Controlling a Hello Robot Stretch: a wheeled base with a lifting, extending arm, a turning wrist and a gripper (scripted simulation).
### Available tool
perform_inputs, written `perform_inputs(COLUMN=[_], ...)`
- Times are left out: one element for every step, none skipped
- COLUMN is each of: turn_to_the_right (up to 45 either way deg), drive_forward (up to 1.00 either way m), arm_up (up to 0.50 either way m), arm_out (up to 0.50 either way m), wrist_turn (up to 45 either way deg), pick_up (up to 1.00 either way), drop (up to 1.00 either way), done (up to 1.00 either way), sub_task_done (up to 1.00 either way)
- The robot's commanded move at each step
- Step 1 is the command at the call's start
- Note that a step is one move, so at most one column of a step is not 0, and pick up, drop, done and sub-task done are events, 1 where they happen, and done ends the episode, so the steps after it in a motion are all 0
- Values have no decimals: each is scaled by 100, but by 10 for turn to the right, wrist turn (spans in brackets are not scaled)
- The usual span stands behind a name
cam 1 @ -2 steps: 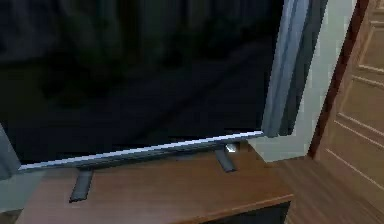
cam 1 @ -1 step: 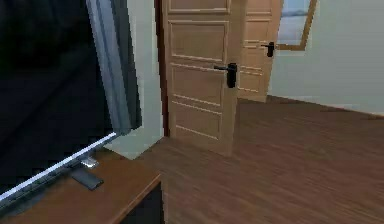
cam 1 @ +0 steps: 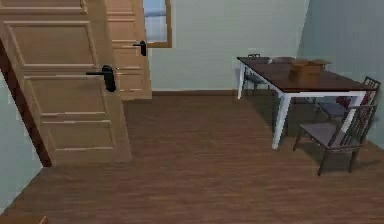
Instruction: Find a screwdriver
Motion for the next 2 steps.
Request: perform_inputs(turn_to_the_right=[0, 0], drive_forward=[100, 100], arm_up=[0, 0], arm_out=[0, 0], wrist_turn=[0, 0], pick_up=[0, 0], drop=[0, 0], done=[0, 0], sub_task_done=[0, 0])
